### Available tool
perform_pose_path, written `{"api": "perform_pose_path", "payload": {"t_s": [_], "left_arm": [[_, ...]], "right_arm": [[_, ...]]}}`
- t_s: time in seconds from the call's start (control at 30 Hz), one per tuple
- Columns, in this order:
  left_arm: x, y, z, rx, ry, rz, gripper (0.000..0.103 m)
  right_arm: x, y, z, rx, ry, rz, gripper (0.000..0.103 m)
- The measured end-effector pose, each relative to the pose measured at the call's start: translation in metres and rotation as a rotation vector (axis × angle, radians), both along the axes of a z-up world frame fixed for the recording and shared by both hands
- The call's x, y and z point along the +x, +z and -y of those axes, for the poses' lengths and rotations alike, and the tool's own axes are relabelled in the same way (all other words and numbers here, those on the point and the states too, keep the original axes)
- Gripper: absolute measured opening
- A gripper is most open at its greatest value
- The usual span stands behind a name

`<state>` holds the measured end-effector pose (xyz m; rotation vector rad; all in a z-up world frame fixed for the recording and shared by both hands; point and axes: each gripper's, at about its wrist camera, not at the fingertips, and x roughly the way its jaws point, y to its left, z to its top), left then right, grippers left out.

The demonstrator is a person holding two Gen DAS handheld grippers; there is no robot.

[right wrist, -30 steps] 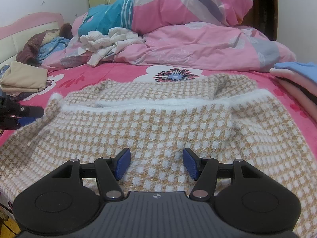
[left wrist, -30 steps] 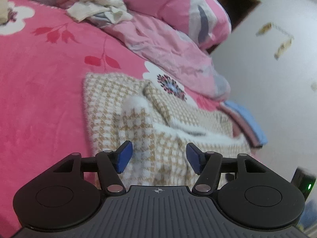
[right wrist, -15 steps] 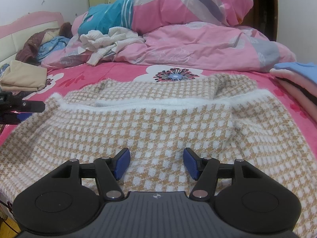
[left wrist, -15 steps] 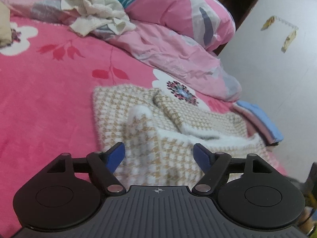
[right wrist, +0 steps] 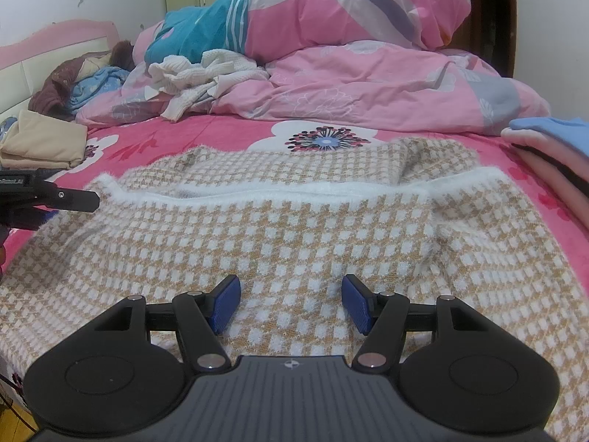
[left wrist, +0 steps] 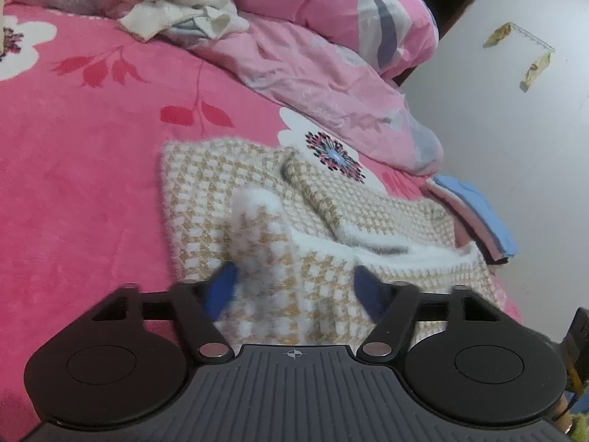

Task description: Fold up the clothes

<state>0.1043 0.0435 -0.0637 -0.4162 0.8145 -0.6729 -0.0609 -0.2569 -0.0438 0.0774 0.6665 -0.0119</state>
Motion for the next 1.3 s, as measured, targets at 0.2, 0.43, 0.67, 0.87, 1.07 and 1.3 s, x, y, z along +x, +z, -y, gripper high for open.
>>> {"api": "perform_pose_path", "payload": {"t_s": [0.2,0.43,0.67,0.87,1.07,1.3], "left_arm": [[0.006,-0.012,-0.032,-0.238,0.031,-0.096,0.02],[0.011,-0.025,-0.045,-0.328,0.06,-0.181,0.025],[0.01,-0.027,-0.038,-0.31,0.028,-0.183,0.046],[0.008,-0.021,-0.034,-0.255,0.0,-0.164,0.048],[-0.011,-0.009,-0.03,-0.167,-0.078,-0.099,0.05],[-0.021,-0.011,-0.02,-0.101,-0.206,-0.113,0.054]], "right_arm": [[0.0,0.0,0.002,0.003,0.002,0.001,0.064],[0.0,0.0,0.001,0.003,0.001,0.003,0.064],[-0.001,-0.002,0.002,0.004,0.0,0.005,0.065],[0.0,-0.002,0.002,0.003,0.002,0.005,0.065],[0.0,-0.002,0.002,0.0,0.001,0.005,0.065],[-0.001,-0.003,0.001,0.005,-0.001,0.011,0.065]]}}
